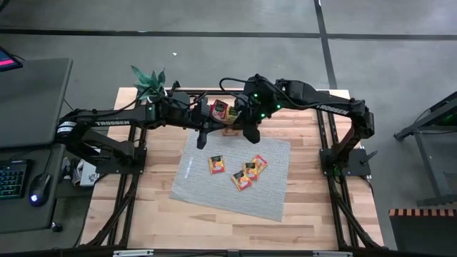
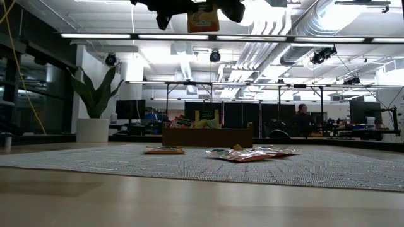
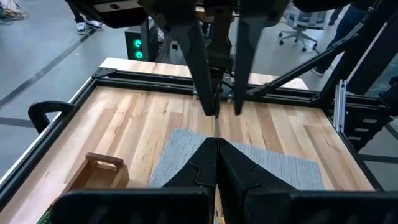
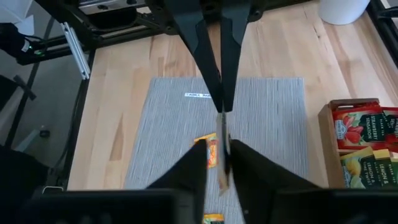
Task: Pick & Place Tea
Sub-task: Put the orange tea bag into the right section of the wooden organizer
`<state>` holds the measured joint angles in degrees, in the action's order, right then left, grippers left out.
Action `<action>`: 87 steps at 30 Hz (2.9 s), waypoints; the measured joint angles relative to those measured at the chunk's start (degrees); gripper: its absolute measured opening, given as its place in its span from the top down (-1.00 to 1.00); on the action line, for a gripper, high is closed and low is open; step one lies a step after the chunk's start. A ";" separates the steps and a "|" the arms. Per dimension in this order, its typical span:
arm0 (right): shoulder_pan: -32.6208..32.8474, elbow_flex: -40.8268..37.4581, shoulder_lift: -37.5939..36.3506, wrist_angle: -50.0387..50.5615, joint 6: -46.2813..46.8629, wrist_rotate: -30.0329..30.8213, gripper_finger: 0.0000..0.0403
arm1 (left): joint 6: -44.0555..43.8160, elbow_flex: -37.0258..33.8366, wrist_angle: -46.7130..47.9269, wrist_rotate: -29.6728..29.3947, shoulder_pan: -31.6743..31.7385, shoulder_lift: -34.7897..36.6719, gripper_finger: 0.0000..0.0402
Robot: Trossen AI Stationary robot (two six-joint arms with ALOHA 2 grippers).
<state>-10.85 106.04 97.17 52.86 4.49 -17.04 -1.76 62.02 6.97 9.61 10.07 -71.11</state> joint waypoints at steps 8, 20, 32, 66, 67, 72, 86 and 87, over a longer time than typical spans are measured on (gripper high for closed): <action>0.26 0.01 0.00 0.00 -0.43 0.33 0.98 | -0.02 0.00 -0.02 -0.07 0.00 0.00 1.00; 2.01 0.02 0.00 0.12 -0.08 4.98 1.00 | 0.28 -0.04 0.03 -1.79 0.03 0.00 0.75; 1.87 0.01 -0.09 4.04 -0.05 8.28 1.00 | -1.36 -0.04 1.43 -3.12 0.04 1.62 -0.31; -16.74 -0.07 -3.44 6.98 -10.62 1.51 1.00 | -12.57 -17.07 13.76 -11.74 0.04 28.99 -0.37; -17.59 -0.07 -3.41 6.97 -10.96 1.12 1.00 | -12.69 -17.05 13.54 -11.76 0.04 29.35 -0.37; -21.47 -6.05 -5.14 2.26 -11.37 -3.00 1.00 | -13.12 -17.05 13.89 -11.77 0.04 30.91 -0.37; -26.07 -42.08 -11.37 -33.85 -9.29 -7.85 1.00 | -18.04 -19.72 12.54 -12.17 0.04 31.43 -0.37; -26.37 -43.03 -11.37 -35.04 -9.60 -8.02 1.00 | -18.64 -20.19 12.52 -12.17 0.04 31.44 -0.37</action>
<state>-37.23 63.01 85.80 17.82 -5.11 -25.06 -20.40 41.83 19.49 -2.56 10.11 -39.67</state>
